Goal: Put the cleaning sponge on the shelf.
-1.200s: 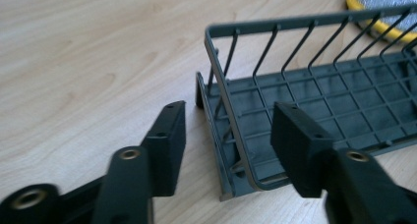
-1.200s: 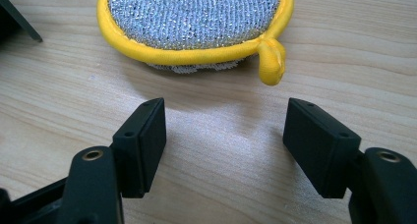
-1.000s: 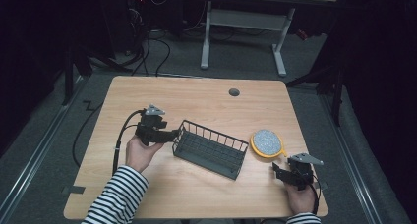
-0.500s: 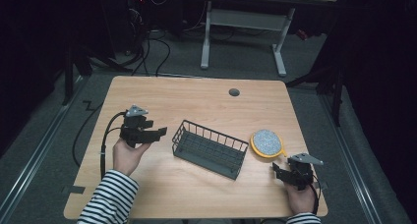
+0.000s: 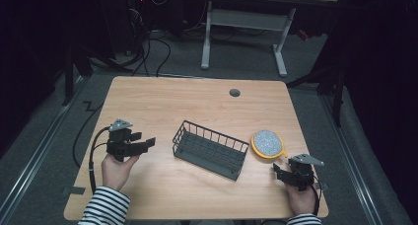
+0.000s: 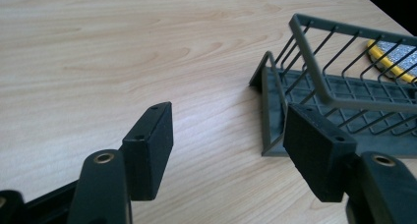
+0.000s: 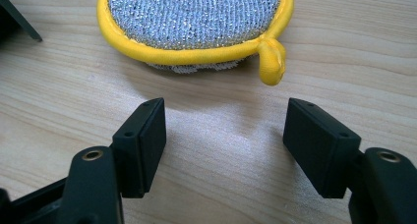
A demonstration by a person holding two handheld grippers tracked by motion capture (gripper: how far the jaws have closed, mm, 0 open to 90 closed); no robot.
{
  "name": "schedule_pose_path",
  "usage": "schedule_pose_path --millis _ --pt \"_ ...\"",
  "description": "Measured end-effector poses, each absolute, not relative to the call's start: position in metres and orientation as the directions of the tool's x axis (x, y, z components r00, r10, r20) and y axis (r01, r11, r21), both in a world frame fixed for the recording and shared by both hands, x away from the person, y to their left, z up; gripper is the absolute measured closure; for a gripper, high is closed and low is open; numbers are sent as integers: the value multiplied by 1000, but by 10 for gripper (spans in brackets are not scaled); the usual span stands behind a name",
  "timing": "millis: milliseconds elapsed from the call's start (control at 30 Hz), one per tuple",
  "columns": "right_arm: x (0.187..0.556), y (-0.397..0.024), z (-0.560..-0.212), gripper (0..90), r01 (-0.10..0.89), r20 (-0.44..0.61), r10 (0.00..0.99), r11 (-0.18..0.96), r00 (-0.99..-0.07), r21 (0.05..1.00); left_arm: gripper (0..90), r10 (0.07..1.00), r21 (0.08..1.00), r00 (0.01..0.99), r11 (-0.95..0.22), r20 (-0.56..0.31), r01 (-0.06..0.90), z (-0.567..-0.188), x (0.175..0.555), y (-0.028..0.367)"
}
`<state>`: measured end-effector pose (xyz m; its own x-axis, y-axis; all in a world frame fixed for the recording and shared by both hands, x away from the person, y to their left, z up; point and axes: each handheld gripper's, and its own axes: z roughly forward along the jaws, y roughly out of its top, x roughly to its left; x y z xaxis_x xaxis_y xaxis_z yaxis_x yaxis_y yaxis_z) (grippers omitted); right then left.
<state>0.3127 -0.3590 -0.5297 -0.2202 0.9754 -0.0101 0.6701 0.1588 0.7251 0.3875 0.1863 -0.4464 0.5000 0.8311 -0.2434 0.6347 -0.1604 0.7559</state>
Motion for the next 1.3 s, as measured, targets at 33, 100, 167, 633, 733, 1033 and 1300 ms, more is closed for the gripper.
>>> schedule_pose_path --millis 33,100,167,633,733,1033,1300 --pt "313 -359 -530 330 670 -10 975 159 -220 725 365 833 755 493 -152 -249 637 -448 386 188" --pt "313 -359 -530 329 670 -10 975 159 -220 725 364 838 752 480 -137 -259 645 -454 383 192" --pt "313 -359 -530 330 670 -10 975 159 -220 725 360 842 748 470 -128 -265 651 -459 380 194" --pt "313 -359 -530 330 671 -11 976 159 -219 724 357 868 714 415 -107 -272 692 -495 363 204" --pt "313 -359 -530 330 671 -11 976 159 -220 724 357 876 704 394 -92 -279 704 -503 362 208" --pt "313 -359 -530 330 672 -11 976 160 -219 723 357 901 692 361 -101 -241 714 -518 360 209" --pt "313 -359 -530 330 672 -12 976 160 -219 723 348 926 701 330 -111 -185 705 -528 363 208"
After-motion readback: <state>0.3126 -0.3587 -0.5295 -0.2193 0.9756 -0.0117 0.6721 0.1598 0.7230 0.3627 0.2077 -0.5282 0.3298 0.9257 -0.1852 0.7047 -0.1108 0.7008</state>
